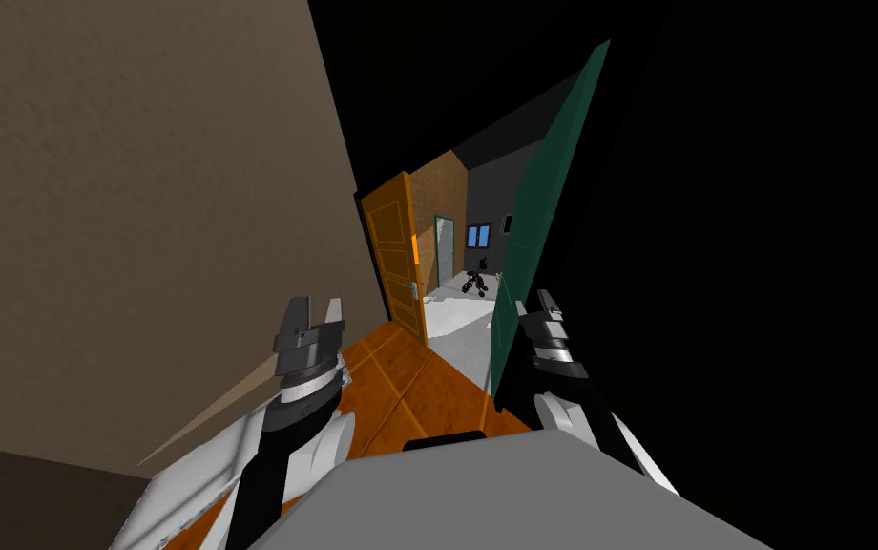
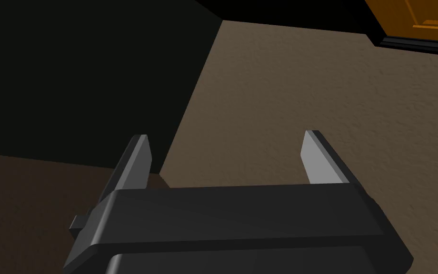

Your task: Push the door open

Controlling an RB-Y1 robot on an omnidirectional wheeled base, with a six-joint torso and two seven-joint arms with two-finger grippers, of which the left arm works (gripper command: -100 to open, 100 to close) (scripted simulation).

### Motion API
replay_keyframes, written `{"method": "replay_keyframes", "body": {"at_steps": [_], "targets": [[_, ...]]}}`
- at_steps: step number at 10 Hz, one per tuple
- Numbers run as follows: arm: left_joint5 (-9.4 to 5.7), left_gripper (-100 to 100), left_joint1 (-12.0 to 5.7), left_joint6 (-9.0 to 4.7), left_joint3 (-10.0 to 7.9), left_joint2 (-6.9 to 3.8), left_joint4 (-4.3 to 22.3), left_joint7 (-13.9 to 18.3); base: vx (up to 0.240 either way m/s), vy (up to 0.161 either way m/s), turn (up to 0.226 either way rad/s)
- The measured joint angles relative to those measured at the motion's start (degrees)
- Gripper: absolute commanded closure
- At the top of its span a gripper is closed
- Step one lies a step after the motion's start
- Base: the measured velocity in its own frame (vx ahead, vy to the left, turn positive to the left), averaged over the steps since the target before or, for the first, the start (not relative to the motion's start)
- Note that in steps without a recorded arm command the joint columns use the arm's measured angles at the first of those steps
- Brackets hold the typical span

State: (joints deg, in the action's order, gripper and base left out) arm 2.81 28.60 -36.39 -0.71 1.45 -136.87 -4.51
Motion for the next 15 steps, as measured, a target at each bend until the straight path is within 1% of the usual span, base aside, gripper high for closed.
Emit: {"method": "replay_keyframes", "body": {"at_steps": [1, 2, 3, 4, 5, 6, 7, 8, 9, 10, 12, 13, 14, 15], "targets": [[-0.28, -100, -0.60, -0.02, -0.35, -0.50, 1.05, 0.02, 0.070, 0.155, -0.077], [-0.18, -100, -1.44, 0.45, -0.32, -0.80, 2.21, 0.08, 0.074, 0.149, -0.073], [-0.06, -100, -1.68, 0.45, -0.10, -0.96, 3.22, 0.02, 0.064, 0.132, -0.099], [-0.20, -100, -2.22, 0.40, -0.33, -1.38, 4.48, 0.12, 0.067, 0.114, -0.082], [-0.10, -100, -2.89, 0.66, -0.21, -1.54, 5.51, 0.06, 0.072, 0.096, -0.074], [-0.16, -100, -3.83, 0.80, -0.42, -1.79, 6.92, 0.04, 0.071, 0.107, -0.137], [-0.42, -100, -4.82, 1.21, -0.93, -2.36, 8.31, 0.25, 0.048, 0.132, -0.112], [-0.51, -100, -5.25, 1.25, -1.02, -2.68, 9.65, 0.39, 0.032, 0.125, -0.089], [-0.36, -100, -6.04, 1.47, -0.81, -2.71, 10.84, 0.25, 0.033, 0.105, -0.096], [-0.40, -100, -6.77, 1.90, -0.92, -2.97, 11.85, 0.23, 0.033, 0.093, -0.097], [-0.36, -100, -8.08, 2.23, -0.87, -3.22, 14.28, 0.13, 0.050, 0.103, -0.100], [-0.49, -100, -8.40, 2.29, -1.02, -3.52, 15.41, 0.25, 0.059, 0.108, -0.124], [-0.65, -100, -9.23, 2.59, -1.34, -3.89, 16.64, 0.44, 0.061, 0.103, -0.101], [-0.74, -100, -10.66, 2.87, -1.66, -4.12, 18.61, 0.49, 0.060, 0.112, -0.104]]}}
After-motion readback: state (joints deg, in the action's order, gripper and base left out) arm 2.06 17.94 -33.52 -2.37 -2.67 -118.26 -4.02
